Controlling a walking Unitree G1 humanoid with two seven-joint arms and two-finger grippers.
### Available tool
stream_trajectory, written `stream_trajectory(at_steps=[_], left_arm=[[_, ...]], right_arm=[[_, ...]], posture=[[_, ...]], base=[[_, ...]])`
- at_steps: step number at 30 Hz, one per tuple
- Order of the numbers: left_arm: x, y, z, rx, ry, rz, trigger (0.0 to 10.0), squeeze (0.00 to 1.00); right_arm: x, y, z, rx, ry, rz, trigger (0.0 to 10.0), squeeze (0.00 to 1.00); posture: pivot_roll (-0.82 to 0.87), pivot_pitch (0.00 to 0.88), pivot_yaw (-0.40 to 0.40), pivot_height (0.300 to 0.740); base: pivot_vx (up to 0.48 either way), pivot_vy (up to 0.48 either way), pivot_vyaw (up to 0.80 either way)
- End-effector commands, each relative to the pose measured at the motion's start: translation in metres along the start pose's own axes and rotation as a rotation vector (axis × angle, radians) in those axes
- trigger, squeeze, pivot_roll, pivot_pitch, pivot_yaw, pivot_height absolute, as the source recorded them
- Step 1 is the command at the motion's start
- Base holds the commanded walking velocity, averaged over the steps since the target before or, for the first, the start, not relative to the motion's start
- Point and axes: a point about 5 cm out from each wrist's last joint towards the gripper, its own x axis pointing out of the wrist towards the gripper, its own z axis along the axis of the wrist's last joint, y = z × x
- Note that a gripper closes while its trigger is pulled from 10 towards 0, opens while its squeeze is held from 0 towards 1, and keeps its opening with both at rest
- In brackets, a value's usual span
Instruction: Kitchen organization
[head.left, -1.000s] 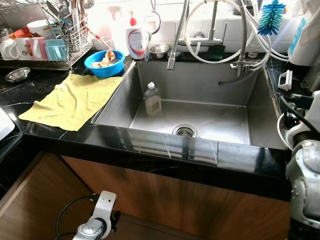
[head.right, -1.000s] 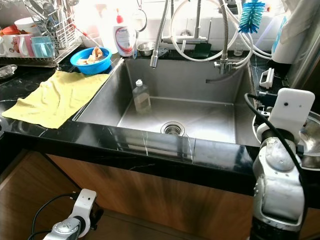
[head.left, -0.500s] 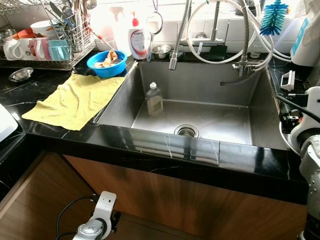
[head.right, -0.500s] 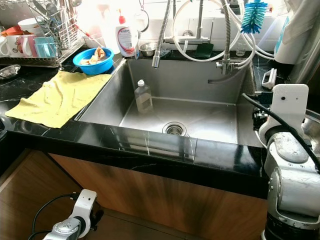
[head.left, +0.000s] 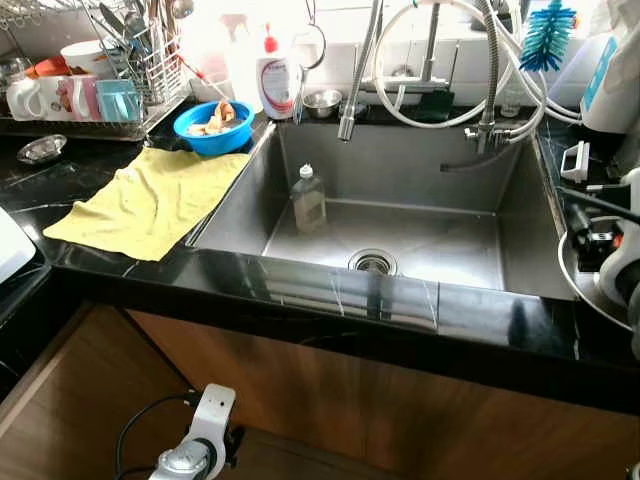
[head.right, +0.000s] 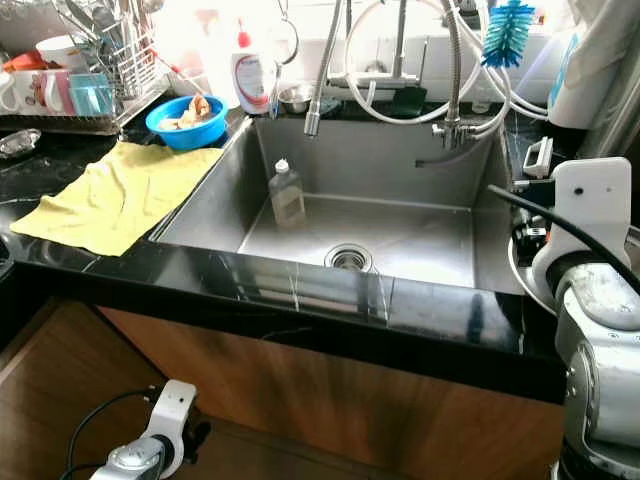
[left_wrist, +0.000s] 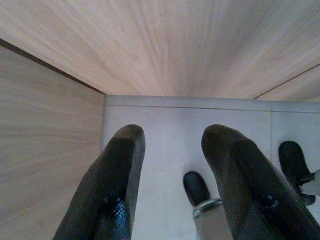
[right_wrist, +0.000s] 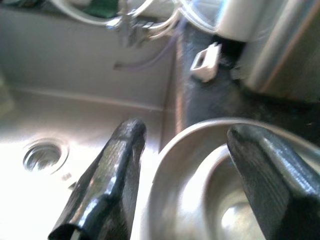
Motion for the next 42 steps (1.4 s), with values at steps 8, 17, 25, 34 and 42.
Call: stream_trajectory(at_steps=[8, 17, 25, 34, 42], left_arm=[[0.000, -0.005, -0.007, -0.006, 0.038, -0.019, 10.0, 0.00], [-0.001, -0.003, -0.009, -0.011, 0.047, -0.014, 10.0, 0.00], [-0.002, -0.001, -0.011, -0.006, 0.055, -0.016, 10.0, 0.00], [-0.006, 0.014, -0.016, -0.002, 0.073, 0.001, 10.0, 0.00], [-0.009, 0.021, -0.019, 0.002, 0.084, 0.009, 10.0, 0.00]], right_arm=[[-0.014, -0.005, -0.008, -0.131, 0.062, 0.053, 10.0, 0.00], [-0.020, -0.020, -0.008, -0.171, 0.094, -0.015, 10.0, 0.00], [-0.026, -0.020, -0.017, -0.162, 0.135, -0.008, 10.0, 0.00], [-0.026, -0.019, -0.024, -0.142, 0.168, 0.006, 10.0, 0.00], [-0.027, -0.022, -0.030, -0.148, 0.193, -0.005, 10.0, 0.00]], posture=[[-0.29, 0.000, 0.070, 0.740], [-0.30, 0.000, 0.076, 0.740], [-0.31, 0.000, 0.083, 0.740], [-0.30, 0.000, 0.085, 0.740], [-0.30, 0.000, 0.089, 0.740]], base=[[0.000, 0.000, 0.00], [0.000, 0.000, 0.00], [0.000, 0.000, 0.00], [0.000, 0.000, 0.00], [0.000, 0.000, 0.00]])
